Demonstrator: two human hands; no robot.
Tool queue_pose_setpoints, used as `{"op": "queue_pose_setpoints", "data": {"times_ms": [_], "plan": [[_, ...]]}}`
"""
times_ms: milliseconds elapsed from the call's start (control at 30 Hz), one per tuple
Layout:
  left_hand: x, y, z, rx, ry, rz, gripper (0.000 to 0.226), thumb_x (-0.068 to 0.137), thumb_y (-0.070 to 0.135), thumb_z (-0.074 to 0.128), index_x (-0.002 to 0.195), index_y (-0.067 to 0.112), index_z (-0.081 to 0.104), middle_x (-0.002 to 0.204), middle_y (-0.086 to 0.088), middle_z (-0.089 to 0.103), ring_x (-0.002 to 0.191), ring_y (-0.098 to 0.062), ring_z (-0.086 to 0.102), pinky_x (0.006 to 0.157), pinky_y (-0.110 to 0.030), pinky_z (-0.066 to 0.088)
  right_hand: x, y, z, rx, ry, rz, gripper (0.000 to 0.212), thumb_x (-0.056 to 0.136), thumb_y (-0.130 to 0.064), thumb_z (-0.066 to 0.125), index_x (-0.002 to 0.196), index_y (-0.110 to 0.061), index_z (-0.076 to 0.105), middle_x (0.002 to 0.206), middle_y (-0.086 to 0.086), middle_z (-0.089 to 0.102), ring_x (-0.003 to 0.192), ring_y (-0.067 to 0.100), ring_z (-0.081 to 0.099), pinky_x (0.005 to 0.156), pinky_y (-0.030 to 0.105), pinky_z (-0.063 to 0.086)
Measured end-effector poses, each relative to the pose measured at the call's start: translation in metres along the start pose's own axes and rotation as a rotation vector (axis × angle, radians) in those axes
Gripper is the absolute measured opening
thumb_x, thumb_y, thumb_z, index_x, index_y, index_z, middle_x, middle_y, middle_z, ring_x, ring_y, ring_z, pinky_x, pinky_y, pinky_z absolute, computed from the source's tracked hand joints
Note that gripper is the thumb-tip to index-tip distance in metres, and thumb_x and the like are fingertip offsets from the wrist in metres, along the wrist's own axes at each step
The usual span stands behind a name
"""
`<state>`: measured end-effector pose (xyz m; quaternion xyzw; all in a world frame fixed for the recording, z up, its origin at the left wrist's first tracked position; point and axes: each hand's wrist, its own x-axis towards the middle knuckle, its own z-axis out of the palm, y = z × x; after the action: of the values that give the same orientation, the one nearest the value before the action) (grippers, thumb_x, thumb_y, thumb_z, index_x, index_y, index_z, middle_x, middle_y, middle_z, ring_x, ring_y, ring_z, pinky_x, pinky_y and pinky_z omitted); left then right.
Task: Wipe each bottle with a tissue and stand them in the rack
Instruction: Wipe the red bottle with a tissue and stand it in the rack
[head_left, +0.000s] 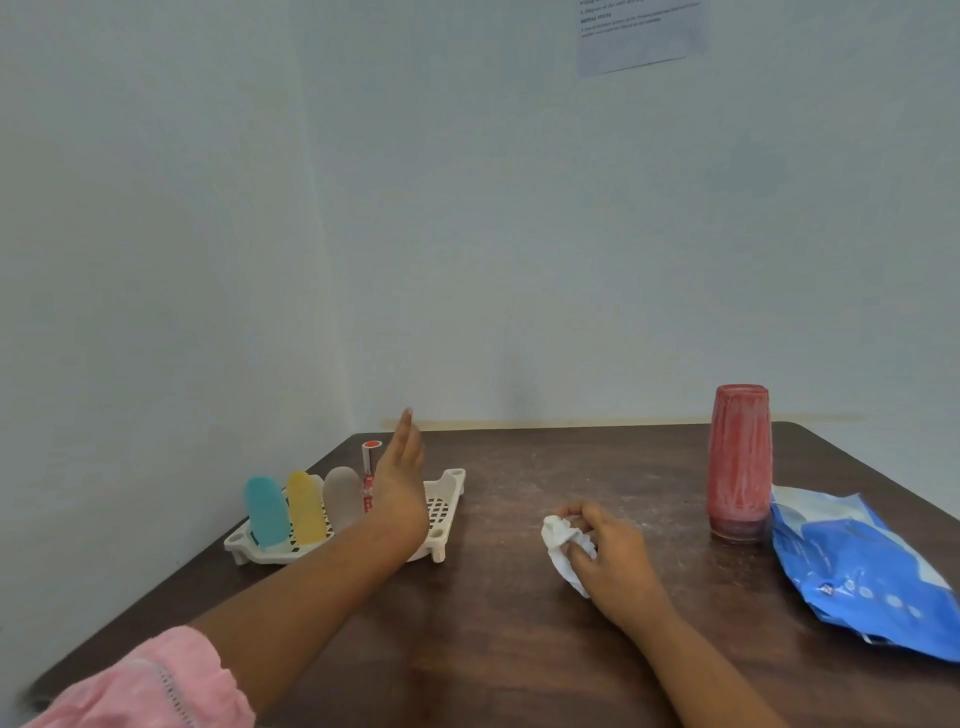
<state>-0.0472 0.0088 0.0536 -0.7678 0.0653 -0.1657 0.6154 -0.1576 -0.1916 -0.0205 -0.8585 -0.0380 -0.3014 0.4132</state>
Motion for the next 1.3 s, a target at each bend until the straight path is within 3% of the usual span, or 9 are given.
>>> {"op": "queue_pose_setpoints", "data": {"times_ms": [100, 233, 333, 433, 500, 667, 1033, 1167, 1300], "plan": [[-0.011, -0.018, -0.029, -0.207, 0.169, -0.018, 0.065, 0.097, 0.033, 0.049, 0.153, 0.012, 0.022, 0.16, -0.018, 0.005, 0.147, -0.039, -0.009, 0.098, -0.069, -0.021, -0.001, 0.006, -0.002, -0.059, 0.056, -0.011, 0.021, 0.089, -0.012, 0.057, 0.097, -0.031, 0.06, 0.098, -0.014, 0.063, 0.093, -0.001, 0.058, 0.075, 0.006, 0.043], [-0.014, -0.034, -0.072, -0.677, 0.377, -0.034, 0.065, 0.09, 0.024, 0.062, 0.147, 0.022, 0.031, 0.158, -0.009, 0.012, 0.149, -0.03, -0.005, 0.098, -0.063, -0.026, -0.007, 0.008, -0.027, -0.223, 0.103, -0.048, 0.023, 0.092, -0.009, 0.051, 0.107, -0.026, 0.058, 0.107, -0.013, 0.056, 0.094, 0.001, 0.055, 0.076, 0.013, 0.045], [-0.007, -0.035, -0.104, -1.071, 0.494, 0.026, 0.069, 0.086, 0.038, 0.067, 0.144, 0.031, 0.03, 0.154, 0.001, 0.022, 0.147, -0.023, 0.009, 0.106, -0.062, -0.02, -0.018, 0.01, -0.062, -0.337, 0.095, -0.103, 0.022, 0.093, -0.013, 0.049, 0.109, -0.027, 0.055, 0.105, -0.019, 0.05, 0.093, -0.002, 0.053, 0.077, 0.01, 0.044], [0.009, -0.031, -0.134, -1.521, 0.46, 0.254, 0.078, 0.078, 0.043, 0.074, 0.142, 0.036, 0.031, 0.152, 0.006, 0.031, 0.142, -0.019, 0.026, 0.116, -0.058, 0.004, -0.033, 0.023, -0.094, -0.398, 0.164, -0.101, 0.023, 0.088, -0.006, 0.054, 0.101, -0.024, 0.059, 0.101, -0.019, 0.055, 0.087, 0.0, 0.054, 0.07, 0.008, 0.039], [0.02, -0.021, -0.152, -1.805, 0.426, 0.437, 0.082, 0.076, 0.035, 0.08, 0.142, 0.034, 0.032, 0.149, 0.004, 0.036, 0.136, -0.017, 0.034, 0.111, -0.042, 0.028, -0.043, 0.033, -0.109, -0.397, 0.238, -0.095, 0.026, 0.082, 0.0, 0.058, 0.096, -0.023, 0.06, 0.095, -0.02, 0.055, 0.084, 0.005, 0.055, 0.066, 0.018, 0.042], [0.044, 0.006, -0.204, -2.438, 0.239, 0.636, 0.077, 0.077, 0.025, 0.081, 0.14, 0.028, 0.038, 0.139, 0.004, 0.045, 0.132, -0.016, 0.041, 0.095, -0.027, 0.039, -0.051, 0.035, -0.111, -0.477, 0.044, -0.209, 0.024, 0.075, -0.014, 0.045, 0.094, -0.028, 0.051, 0.091, -0.01, 0.056, 0.08, 0.01, 0.055, 0.07, 0.018, 0.04], [0.053, 0.03, -0.283, -2.673, 0.29, 0.651, 0.09, 0.073, 0.016, 0.084, 0.142, 0.037, 0.03, 0.112, 0.003, 0.051, 0.095, -0.005, 0.055, 0.065, -0.019, 0.05, -0.042, 0.041, -0.111, -0.467, -0.079, -0.211, 0.029, 0.081, -0.025, 0.032, 0.101, -0.021, 0.053, 0.105, -0.001, 0.056, 0.089, 0.018, 0.054, 0.074, 0.028, 0.042], [0.056, 0.032, -0.282, -2.745, 0.263, 0.652, 0.083, 0.073, 0.017, 0.083, 0.138, 0.035, 0.036, 0.112, 0.001, 0.058, 0.1, -0.011, 0.058, 0.067, -0.02, 0.049, -0.042, 0.04, -0.111, -0.476, -0.081, -0.206, 0.034, 0.08, -0.03, 0.028, 0.101, -0.021, 0.053, 0.106, -0.002, 0.055, 0.09, 0.016, 0.053, 0.075, 0.027, 0.041], [0.062, 0.029, -0.282, -2.79, 0.224, 0.742, 0.05, 0.075, 0.026, 0.082, 0.119, 0.03, 0.06, 0.122, -0.004, 0.063, 0.112, -0.021, 0.059, 0.079, -0.025, 0.051, -0.043, 0.039, -0.11, -0.472, -0.092, -0.195, 0.026, 0.082, -0.029, 0.032, 0.098, -0.022, 0.051, 0.104, -0.002, 0.055, 0.088, 0.017, 0.054, 0.073, 0.028, 0.041]]}}
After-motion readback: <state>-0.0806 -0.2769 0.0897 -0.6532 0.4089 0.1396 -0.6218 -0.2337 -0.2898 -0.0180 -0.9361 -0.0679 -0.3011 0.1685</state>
